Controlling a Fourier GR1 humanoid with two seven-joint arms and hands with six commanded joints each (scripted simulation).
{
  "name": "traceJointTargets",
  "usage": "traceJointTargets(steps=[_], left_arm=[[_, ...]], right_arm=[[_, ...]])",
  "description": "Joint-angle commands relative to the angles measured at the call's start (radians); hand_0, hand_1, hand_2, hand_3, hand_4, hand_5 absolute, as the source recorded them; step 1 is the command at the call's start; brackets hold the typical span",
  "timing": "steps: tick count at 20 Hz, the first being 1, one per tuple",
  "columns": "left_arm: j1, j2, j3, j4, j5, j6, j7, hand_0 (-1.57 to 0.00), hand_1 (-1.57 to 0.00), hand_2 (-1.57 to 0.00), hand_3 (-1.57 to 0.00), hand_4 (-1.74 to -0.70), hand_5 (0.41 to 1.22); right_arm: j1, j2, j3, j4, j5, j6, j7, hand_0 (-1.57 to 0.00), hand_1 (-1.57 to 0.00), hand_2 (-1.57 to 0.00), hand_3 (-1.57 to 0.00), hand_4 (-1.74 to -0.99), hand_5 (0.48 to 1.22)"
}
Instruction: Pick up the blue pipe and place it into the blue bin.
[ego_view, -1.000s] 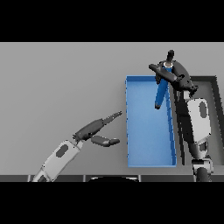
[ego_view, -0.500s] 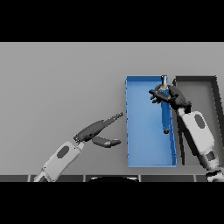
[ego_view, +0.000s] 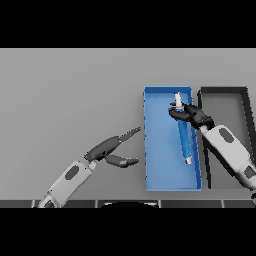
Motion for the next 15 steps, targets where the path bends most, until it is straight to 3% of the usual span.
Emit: traceJointTargets(steps=[1,8,12,15], left_arm=[[0.017,-0.001,-0.01,-0.009,-0.004,0.001,-0.012,0.0,0.0,0.0,0.0,-0.83,0.473],[0.025,0.011,-0.002,-0.018,0.002,0.002,-0.012,0.0,0.0,0.0,0.0,-0.83,0.472],[0.016,0.0,-0.009,-0.024,-0.009,0.014,0.004,0.0,0.0,0.0,0.0,-0.83,0.472],[0.001,0.013,0.004,-0.022,0.0,0.005,0.008,0.0,0.0,0.0,0.0,-0.83,0.474]], right_arm=[[-0.005,-0.007,0.007,-0.003,0.012,0.007,0.003,-0.16,-0.15,-0.14,-0.09,-1.196,0.933],[-0.004,-0.016,0.037,-0.021,0.037,-0.031,-0.002,-0.04,-0.03,-0.03,-0.02,-1.182,0.795],[0.001,-0.024,0.041,-0.026,0.049,-0.019,-0.029,-0.02,-0.01,-0.01,-0.01,-1.186,0.772],[0.002,-0.021,0.043,-0.036,0.042,-0.018,-0.017,-0.02,-0.01,-0.01,-0.01,-1.186,0.769]])
